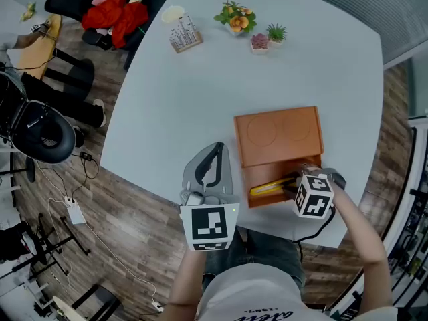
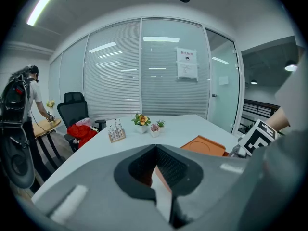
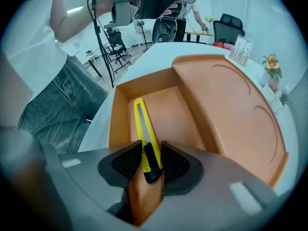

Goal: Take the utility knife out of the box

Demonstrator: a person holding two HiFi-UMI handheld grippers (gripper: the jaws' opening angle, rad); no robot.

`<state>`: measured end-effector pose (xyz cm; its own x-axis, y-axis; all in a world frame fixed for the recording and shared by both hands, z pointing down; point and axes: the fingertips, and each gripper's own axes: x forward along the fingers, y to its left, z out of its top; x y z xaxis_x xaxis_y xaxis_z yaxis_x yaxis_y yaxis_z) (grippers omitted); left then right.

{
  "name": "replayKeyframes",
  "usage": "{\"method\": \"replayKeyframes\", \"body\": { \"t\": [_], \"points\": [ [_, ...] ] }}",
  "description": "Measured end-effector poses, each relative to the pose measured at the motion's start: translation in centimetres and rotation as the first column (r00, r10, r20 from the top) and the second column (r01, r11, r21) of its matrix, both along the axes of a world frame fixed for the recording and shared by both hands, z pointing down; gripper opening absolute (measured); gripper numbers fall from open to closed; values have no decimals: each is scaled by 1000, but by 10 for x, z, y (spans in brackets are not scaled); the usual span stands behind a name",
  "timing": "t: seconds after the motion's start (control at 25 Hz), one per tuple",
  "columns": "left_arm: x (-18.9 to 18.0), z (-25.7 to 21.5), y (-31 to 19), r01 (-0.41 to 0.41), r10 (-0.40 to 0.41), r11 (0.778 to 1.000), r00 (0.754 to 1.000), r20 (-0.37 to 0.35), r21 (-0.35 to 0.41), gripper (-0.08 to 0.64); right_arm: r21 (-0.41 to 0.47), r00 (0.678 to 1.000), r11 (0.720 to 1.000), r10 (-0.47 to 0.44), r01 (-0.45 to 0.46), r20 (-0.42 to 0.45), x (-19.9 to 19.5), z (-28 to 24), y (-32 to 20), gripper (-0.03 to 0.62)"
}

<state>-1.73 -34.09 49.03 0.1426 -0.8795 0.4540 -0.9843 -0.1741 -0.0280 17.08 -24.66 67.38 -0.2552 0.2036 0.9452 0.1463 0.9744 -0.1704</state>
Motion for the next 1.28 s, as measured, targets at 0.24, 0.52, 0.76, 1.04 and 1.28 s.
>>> {"method": "replayKeyframes", "body": {
  "t": [0.24, 0.52, 0.76, 1.04, 1.28],
  "points": [
    [-2, -4, 2, -1, 1, 1000, 1000, -3, 4, 0, 50, 999, 998, -35, 34, 24, -7, -3, 2, 207],
    [-5, -10, 7, 4, -4, 1000, 1000, 2, 12, 0, 123, 991, 983, -131, 135, -39, -8, 8, 6, 207],
    [-11, -8, 11, 16, -16, 1000, 1000, 1, 11, 0, 165, 987, 974, -147, 157, -67, -7, 13, 6, 192],
    [-14, -10, 14, 17, -17, 1000, 1000, -5, 14, 0, 159, 980, 973, -146, 166, -132, -9, 12, 6, 173],
    [-15, -12, 15, 13, -13, 1000, 1000, -11, 15, 0, 177, 989, 977, -107, 123, -99, -6, 10, 5, 170]
  ]
}}
